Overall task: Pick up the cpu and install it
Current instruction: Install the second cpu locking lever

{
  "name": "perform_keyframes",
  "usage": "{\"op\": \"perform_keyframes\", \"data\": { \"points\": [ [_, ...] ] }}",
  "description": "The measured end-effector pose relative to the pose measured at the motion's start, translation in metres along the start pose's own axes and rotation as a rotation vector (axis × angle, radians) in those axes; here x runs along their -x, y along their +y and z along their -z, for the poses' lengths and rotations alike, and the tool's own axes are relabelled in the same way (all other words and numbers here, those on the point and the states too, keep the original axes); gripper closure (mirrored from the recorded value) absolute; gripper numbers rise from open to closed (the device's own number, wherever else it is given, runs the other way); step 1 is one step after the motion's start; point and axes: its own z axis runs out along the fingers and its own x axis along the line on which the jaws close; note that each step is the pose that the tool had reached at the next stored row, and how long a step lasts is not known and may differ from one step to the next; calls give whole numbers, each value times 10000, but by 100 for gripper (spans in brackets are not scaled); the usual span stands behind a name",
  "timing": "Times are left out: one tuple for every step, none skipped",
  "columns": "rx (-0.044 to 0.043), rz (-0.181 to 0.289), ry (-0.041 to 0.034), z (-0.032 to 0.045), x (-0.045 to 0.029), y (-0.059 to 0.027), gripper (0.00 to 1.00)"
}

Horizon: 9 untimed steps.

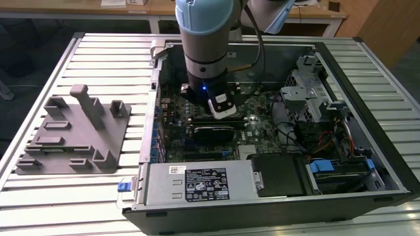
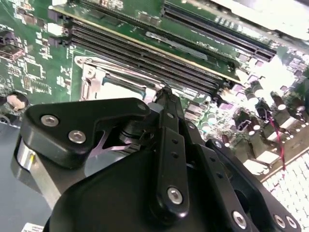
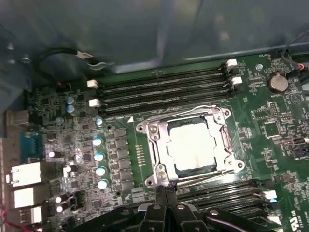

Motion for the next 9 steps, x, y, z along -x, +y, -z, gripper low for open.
{"op": "perform_keyframes", "data": {
  "points": [
    [-44, 2, -6, -5, 4, 21, 89],
    [-76, 6, -9, -11, 7, 48, 89],
    [-98, 7, -10, -18, 8, 79, 89],
    [-107, 7, -11, -26, 12, 109, 89],
    [-115, 7, -12, -35, 17, 138, 89],
    [-123, 8, -9, -42, 27, 163, 89],
    [-130, 10, -7, -47, 45, 181, 89],
    [-136, 8, -8, -53, 66, 195, 89],
    [-145, 9, -9, -59, 88, 210, 89]
  ]
}}
